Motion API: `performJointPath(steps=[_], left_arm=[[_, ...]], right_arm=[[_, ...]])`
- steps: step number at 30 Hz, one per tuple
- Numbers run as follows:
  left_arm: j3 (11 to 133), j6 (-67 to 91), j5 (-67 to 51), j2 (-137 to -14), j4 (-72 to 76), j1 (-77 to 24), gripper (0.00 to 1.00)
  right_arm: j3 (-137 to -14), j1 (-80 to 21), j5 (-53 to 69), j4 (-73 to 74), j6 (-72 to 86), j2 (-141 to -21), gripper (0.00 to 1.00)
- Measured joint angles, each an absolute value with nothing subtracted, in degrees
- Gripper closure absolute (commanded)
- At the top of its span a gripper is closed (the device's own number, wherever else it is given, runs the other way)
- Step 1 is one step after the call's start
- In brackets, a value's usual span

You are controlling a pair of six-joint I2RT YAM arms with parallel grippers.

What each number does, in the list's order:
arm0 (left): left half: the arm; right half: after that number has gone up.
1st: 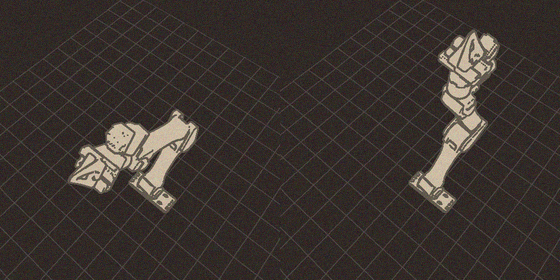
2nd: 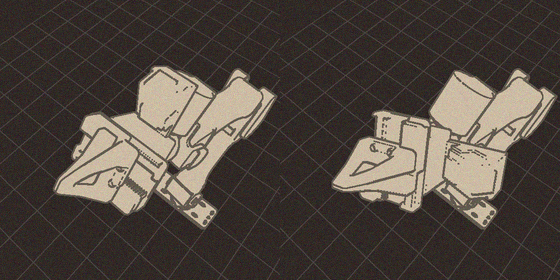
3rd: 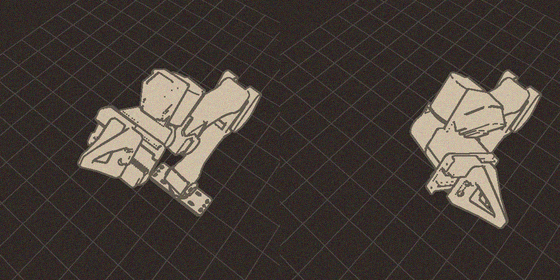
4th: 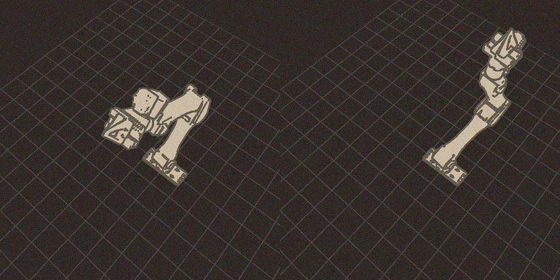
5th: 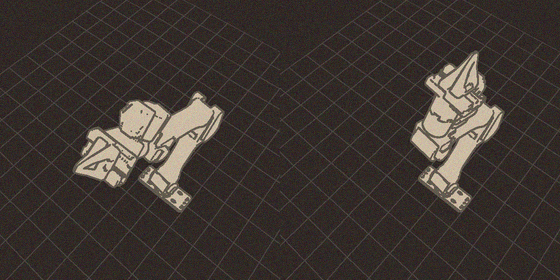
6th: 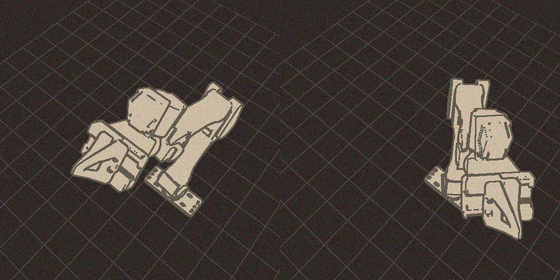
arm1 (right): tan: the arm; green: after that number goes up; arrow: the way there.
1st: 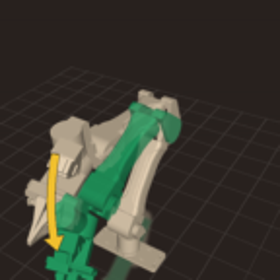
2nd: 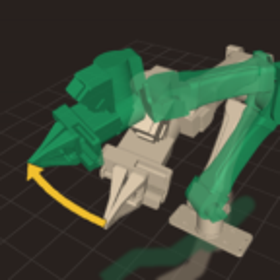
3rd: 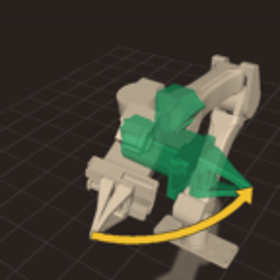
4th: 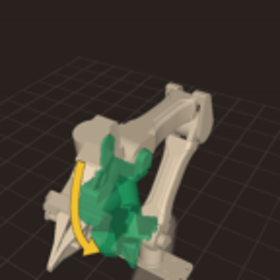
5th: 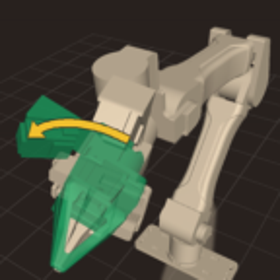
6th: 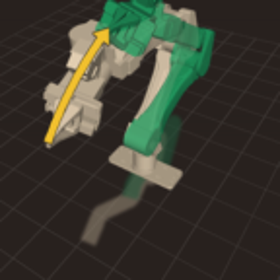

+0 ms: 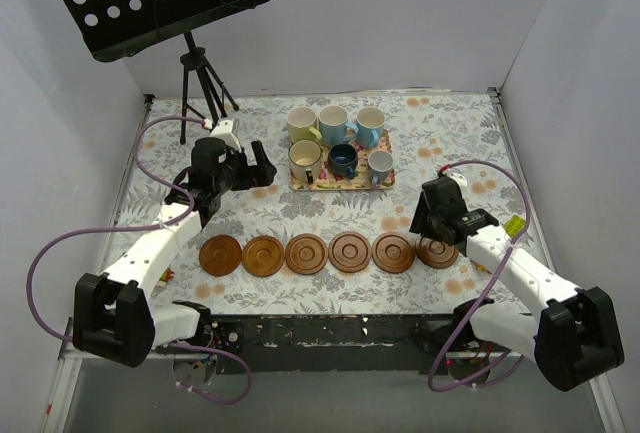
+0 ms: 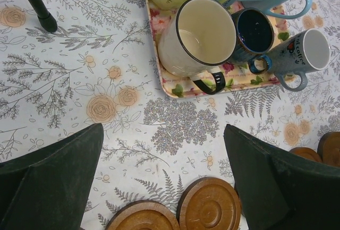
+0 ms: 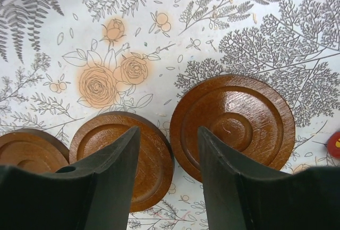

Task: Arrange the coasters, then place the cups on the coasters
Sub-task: Move the coaster to the center of the board, then pick up the cup from the tray.

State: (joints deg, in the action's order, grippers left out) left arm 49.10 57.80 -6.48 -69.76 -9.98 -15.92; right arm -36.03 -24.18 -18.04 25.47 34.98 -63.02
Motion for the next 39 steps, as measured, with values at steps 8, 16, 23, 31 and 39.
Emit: performJointPath(steps=[8, 16, 23, 31, 39], left_arm=[[45.8, 56.8, -7.0, -64.8, -7.7, -15.9, 0.02], [40.2, 54.9, -6.0, -56.3, -6.9, -15.9, 0.02], [37.1, 54.1, -1.5, -49.9, -5.3, -15.9, 0.02], [37.7, 55.4, 3.5, -52.5, -8.1, -15.9, 0.02], [60.1, 64.1, 4.4, -73.6, -13.5, -17.3, 0.03]], right_arm=[[-36.3, -24.2, -17.8, 24.8, 30.4, -61.3, 0.44], [-35.0, -24.2, -14.9, 18.8, 21.9, -56.2, 0.41], [-35.2, -24.2, -13.3, 14.0, 14.2, -55.0, 0.40], [-42.6, -24.2, -11.9, 13.0, 9.5, -59.9, 0.40], [-44.1, -24.2, -7.0, 11.8, 10.4, -60.9, 0.41]])
